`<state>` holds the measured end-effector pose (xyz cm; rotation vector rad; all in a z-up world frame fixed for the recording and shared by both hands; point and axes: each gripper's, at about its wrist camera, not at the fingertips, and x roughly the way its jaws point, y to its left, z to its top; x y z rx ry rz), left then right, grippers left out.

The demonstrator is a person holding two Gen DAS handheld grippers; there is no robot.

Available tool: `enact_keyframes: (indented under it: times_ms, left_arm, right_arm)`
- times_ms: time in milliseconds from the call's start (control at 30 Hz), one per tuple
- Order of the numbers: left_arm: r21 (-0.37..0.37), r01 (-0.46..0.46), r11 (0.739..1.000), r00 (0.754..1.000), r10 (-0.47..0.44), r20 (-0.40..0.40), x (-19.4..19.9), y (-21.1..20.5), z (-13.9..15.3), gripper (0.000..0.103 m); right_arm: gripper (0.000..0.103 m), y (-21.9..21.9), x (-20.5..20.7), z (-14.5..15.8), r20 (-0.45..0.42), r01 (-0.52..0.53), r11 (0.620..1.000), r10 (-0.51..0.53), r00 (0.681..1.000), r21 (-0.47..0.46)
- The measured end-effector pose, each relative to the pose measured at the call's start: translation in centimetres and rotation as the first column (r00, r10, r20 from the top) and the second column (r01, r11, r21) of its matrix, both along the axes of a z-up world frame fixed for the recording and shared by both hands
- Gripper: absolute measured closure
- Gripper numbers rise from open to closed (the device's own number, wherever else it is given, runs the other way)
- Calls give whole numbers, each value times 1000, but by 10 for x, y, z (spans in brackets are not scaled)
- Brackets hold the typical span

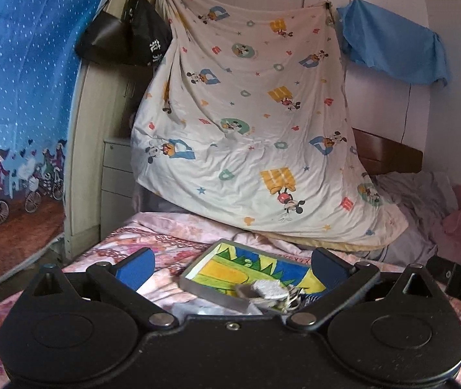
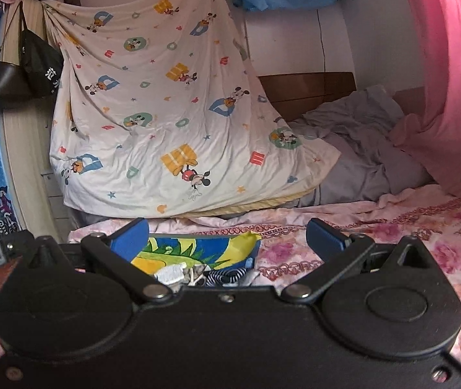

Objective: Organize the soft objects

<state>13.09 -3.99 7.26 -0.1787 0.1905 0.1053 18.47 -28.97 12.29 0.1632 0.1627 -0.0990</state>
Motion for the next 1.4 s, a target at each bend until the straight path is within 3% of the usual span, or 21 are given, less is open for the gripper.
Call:
enact_keyframes:
  times_ms: [267, 433, 533, 700, 1167, 1400]
  left_arm:
    - [27, -14, 1000, 1000, 15, -21, -30, 9, -12, 1]
    - [119, -9, 993, 999, 15, -47, -47, 7, -19, 1]
    - [133, -2, 991, 998, 11, -66, -54, 11, -25, 1]
    - [149, -3, 989, 987, 27, -155, -55, 19, -40, 1]
    - [253, 10, 967, 979, 42, -200, -63, 24, -71, 1]
    - [248, -24, 968, 974, 79, -214, -60, 29, -72, 1]
  right_arm:
    - [1, 6, -21, -13, -26, 13, 1000, -13, 1000, -12]
    - [1, 14, -27, -16, -31, 0, 1000, -1, 1000, -30]
    - [1, 24, -30, -21, -53, -13, 998, 10, 999, -69]
    - [1, 34, -35, -37, -104, -56, 994, 46, 994, -94]
    - [1, 47, -27, -67, -195, -154, 983, 132, 972, -104]
    - [1, 52, -31, -71, -274, -213, 974, 185, 944, -78]
